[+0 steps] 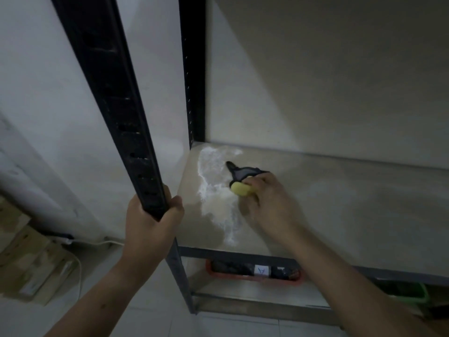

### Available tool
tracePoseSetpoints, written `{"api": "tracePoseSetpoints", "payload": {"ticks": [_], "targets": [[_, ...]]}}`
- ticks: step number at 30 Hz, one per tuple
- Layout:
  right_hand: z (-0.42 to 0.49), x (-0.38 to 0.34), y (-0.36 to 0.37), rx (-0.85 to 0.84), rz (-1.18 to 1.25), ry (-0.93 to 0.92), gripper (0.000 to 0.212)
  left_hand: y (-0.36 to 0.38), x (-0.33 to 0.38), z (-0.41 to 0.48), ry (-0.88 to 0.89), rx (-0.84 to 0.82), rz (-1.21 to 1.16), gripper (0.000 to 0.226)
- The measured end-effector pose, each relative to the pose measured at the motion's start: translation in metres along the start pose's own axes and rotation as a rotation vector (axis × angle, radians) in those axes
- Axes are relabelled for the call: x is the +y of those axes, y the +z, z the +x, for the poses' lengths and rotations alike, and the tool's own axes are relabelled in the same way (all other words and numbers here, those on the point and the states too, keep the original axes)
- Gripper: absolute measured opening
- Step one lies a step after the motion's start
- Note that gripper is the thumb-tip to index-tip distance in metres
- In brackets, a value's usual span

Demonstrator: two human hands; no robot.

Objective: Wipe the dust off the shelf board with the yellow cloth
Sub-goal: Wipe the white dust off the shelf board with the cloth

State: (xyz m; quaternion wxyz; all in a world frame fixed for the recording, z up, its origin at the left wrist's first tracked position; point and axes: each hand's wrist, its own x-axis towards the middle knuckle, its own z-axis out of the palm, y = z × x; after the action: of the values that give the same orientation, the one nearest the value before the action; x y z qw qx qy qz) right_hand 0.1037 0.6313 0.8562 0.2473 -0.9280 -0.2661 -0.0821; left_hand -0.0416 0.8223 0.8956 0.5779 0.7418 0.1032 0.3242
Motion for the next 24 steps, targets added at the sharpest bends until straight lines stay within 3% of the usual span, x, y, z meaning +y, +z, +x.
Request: {"api": "tracePoseSetpoints", "payload": {"ticks": [2, 4, 7, 9, 11, 13, 16, 19, 21, 24], "targets": [[0.019, 0.014, -0.002, 0.041, 0.025, -0.024, 0.04, -0.002, -0.001, 0.0, 0.008, -0.003, 0.009, 0.028], [0.053, 0.043, -0.006, 0.139, -0.026, 0.095, 0.049, -0.002, -0.001, 0.001, 0.005, 0.0, 0.023, 0.029], [0.094, 0.049, -0.009, 0.034, -0.138, 0.316, 0.059, -0.002, 0.0, 0.002, 0.013, 0.0, 0.049, 0.03], [0.112, 0.02, 0.001, -0.025, -0.123, 0.255, 0.06, -0.001, 0.001, 0.002, 0.035, -0.015, 0.046, 0.029], [0.12, -0.015, 0.023, -0.07, -0.081, 0.105, 0.04, -0.002, 0.001, 0.002, 0.054, -0.029, 0.041, 0.028], [0.125, -0.04, 0.041, -0.171, 0.024, -0.06, 0.032, -0.003, 0.001, 0.002, 0.062, -0.038, 0.034, 0.027], [0.146, -0.039, 0.033, -0.217, 0.189, -0.009, 0.031, -0.004, -0.001, 0.003, 0.061, -0.054, 0.031, 0.024], [0.159, -0.023, 0.031, -0.157, 0.079, -0.014, 0.044, -0.004, -0.004, 0.004, 0.059, -0.052, 0.043, 0.025], [0.153, -0.03, 0.04, -0.222, 0.029, -0.123, 0.05, -0.004, -0.004, 0.004, 0.056, -0.046, 0.047, 0.025], [0.144, -0.047, 0.039, -0.377, 0.214, -0.162, 0.046, -0.004, -0.004, 0.004, 0.063, -0.036, 0.062, 0.026]]}}
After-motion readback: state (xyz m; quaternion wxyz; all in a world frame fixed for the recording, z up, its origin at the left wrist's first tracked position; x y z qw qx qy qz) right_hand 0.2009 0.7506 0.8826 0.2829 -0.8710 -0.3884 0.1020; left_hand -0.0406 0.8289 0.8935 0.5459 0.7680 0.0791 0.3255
